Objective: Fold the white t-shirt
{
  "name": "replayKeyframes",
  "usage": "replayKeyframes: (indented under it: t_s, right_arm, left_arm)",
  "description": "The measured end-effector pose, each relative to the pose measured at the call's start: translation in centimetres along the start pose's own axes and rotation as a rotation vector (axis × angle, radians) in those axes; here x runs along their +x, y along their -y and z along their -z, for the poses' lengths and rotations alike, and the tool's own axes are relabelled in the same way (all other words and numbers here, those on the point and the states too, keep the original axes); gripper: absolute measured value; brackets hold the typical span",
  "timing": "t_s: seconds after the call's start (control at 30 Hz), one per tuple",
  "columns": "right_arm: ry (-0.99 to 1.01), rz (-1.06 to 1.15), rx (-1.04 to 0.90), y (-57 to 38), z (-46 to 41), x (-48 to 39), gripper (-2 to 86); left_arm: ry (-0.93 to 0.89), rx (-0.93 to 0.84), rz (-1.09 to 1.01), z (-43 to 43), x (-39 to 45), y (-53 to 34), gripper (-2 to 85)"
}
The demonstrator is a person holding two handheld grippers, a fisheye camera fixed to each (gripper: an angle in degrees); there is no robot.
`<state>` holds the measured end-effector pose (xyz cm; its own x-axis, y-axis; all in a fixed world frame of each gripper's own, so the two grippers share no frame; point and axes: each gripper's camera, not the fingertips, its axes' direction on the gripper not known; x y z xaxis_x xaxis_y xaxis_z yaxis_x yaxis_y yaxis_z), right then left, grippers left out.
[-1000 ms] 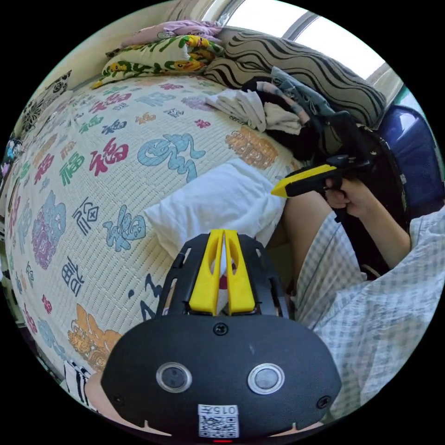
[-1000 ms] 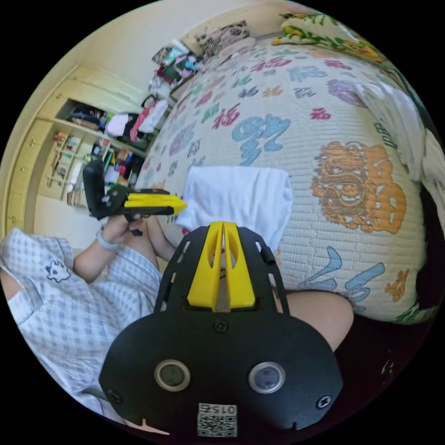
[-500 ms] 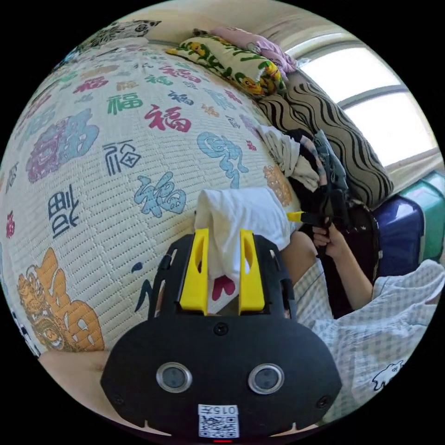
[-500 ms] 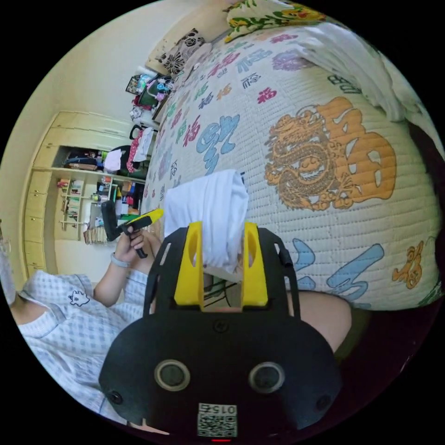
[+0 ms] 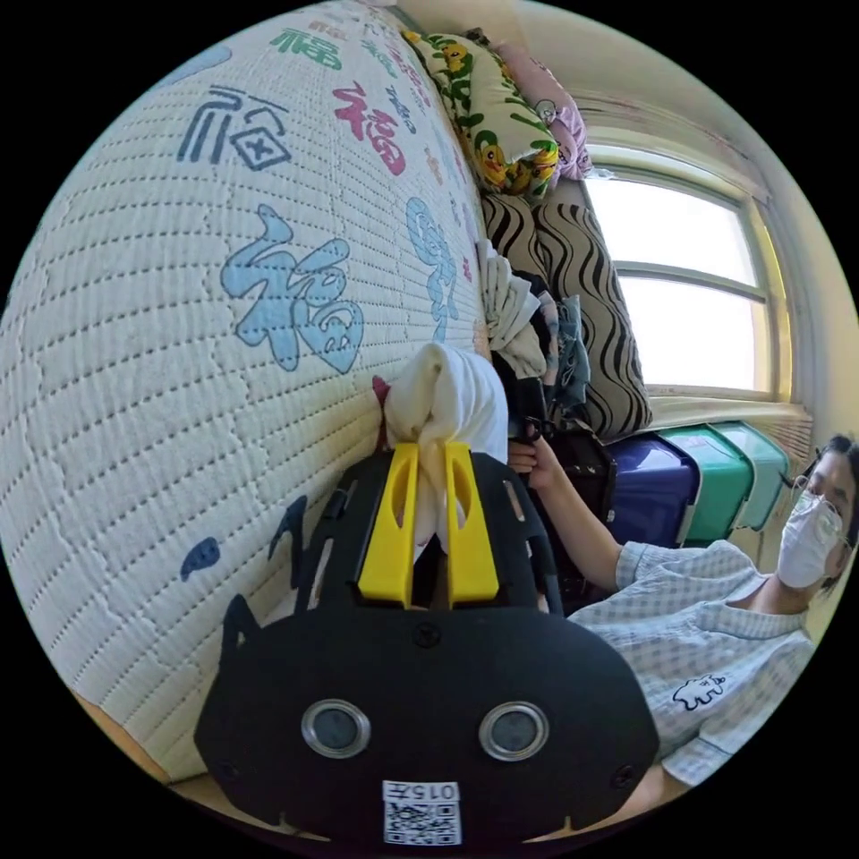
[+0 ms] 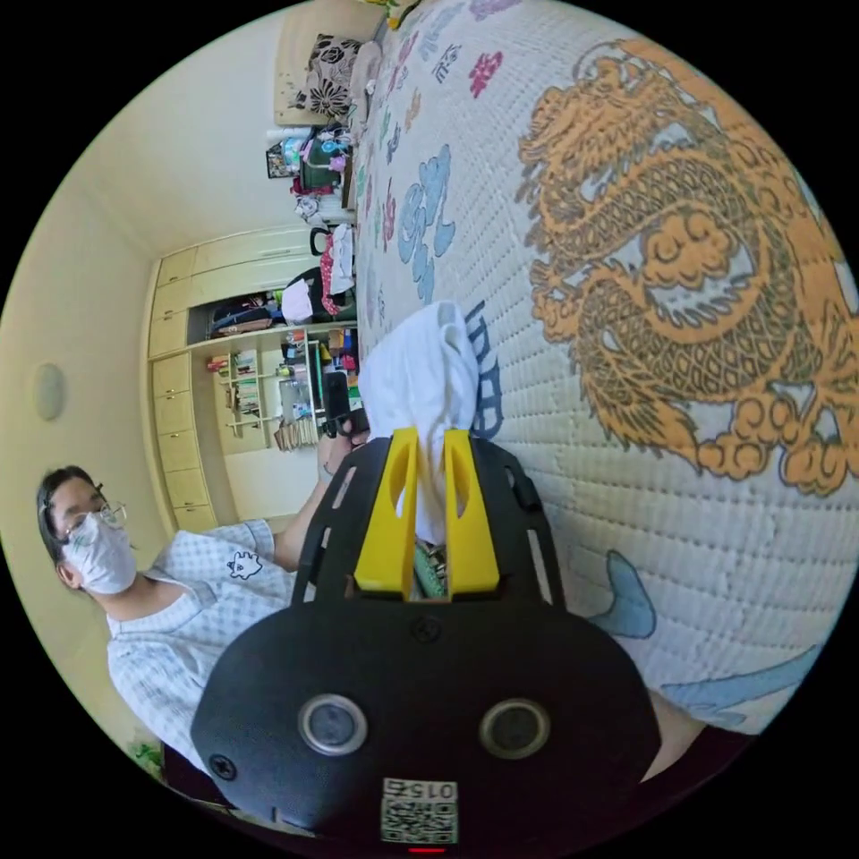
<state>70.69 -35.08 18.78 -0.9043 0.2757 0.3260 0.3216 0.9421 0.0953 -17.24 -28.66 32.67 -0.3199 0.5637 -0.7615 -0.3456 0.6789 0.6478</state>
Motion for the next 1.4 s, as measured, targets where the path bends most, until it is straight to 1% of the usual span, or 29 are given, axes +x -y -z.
replayKeyframes:
  t_s: [0.1,0.17,0.23,0.37,0.43,0.47,0.5,0.53,0.57,0.6,0.63,0.67,0.7,0.73,0.8,0.83,0.9,1.0,1.13,1.23,1.3,1.33,1.4]
  right_arm:
    - [0.027,0.057,0.057,0.1,-1.6,-4.5,4.9]
    - [-0.003,0.117,0.044,0.6,-3.7,-8.1,4.8]
    - [-0.023,0.192,0.022,1.6,-6.5,-12.1,4.8]
    - [0.007,0.35,-0.033,4.7,-15.0,-21.3,4.8]
    - [0.021,0.412,-0.079,6.1,-20.1,-25.3,4.8]
    - [0.019,0.453,-0.121,7.1,-24.2,-28.0,4.8]
    - [0.014,0.482,-0.162,7.9,-28.6,-30.3,4.8]
    - [0.015,0.489,-0.183,8.2,-30.9,-31.4,4.8]
    - [0.019,0.506,-0.233,8.8,-35.6,-33.3,4.8]
    - [0.016,0.503,-0.276,9.1,-40.4,-34.9,4.8]
    - [0.012,0.493,-0.298,9.2,-42.8,-35.6,4.8]
    - [0.006,0.475,-0.343,9.2,-47.4,-36.7,4.8]
    - [-0.017,0.45,-0.392,9.1,-52.0,-37.7,4.8]
    - [-0.034,0.436,-0.414,9.1,-54.1,-38.0,4.8]
    - [-0.15,0.399,-0.491,8.8,-61.5,-39.2,4.7]
    - [-0.187,0.39,-0.504,8.8,-63.2,-39.4,4.7]
    - [-0.349,0.382,-0.538,8.7,-68.5,-40.1,4.6]
    - [-0.502,0.397,-0.567,8.5,-72.5,-41.3,4.8]
    - [-0.489,0.38,-0.619,9.2,-73.6,-43.7,6.0]
    - [-0.653,0.442,-0.551,10.9,-71.7,-47.7,6.2]
    - [-0.81,0.454,-0.47,13.0,-69.2,-51.7,6.4]
    - [-0.838,0.452,-0.441,13.6,-68.4,-53.0,6.4]
    - [-0.873,0.463,-0.294,15.2,-64.6,-58.8,7.0]
  left_arm:
    - [-0.014,0.115,-0.089,5.7,2.8,-1.4,1.6]
    - [-0.056,0.172,-0.142,9.6,4.4,-2.4,1.1]
    - [-0.053,0.229,-0.183,13.8,5.9,-3.6,0.8]
    - [-0.039,0.385,-0.26,25.0,8.7,-7.8,0.4]
    - [0.005,0.45,-0.275,30.3,9.5,-10.4,0.3]
    - [0.052,0.485,-0.277,33.9,9.8,-12.2,0.3]
    - [0.11,0.515,-0.258,37.4,9.8,-14.2,0.3]
    - [0.141,0.526,-0.243,39.2,9.7,-15.1,0.3]
    - [0.205,0.54,-0.201,42.6,9.5,-17.1,0.3]
    - [0.278,0.56,-0.151,45.7,9.2,-19.1,0.3]
    - [0.311,0.566,-0.127,47.1,9.0,-20.1,0.3]
    - [0.365,0.566,-0.072,49.8,8.4,-21.9,0.3]
    - [0.421,0.556,-0.009,52.1,7.6,-23.3,0.3]
    - [0.446,0.546,0.021,53.1,7.1,-23.9,0.3]
    - [0.494,0.504,0.151,56.1,4.2,-25.5,0.3]
    - [0.499,0.498,0.177,56.5,3.4,-25.8,0.3]
    - [0.538,0.452,0.278,57.0,0.3,-26.3,0.3]
    - [0.56,0.444,0.312,56.0,-1.9,-26.4,0.4]
    - [0.582,0.481,0.271,54.7,-1.2,-26.7,0.8]
    - [0.65,0.557,0.197,53.8,1.5,-27.8,1.0]
    - [0.649,0.705,0.124,52.8,4.4,-29.2,0.7]
    - [0.643,0.738,0.097,52.4,5.2,-29.5,0.6]
    - [0.628,0.821,-0.003,50.1,8.2,-29.7,0.2]
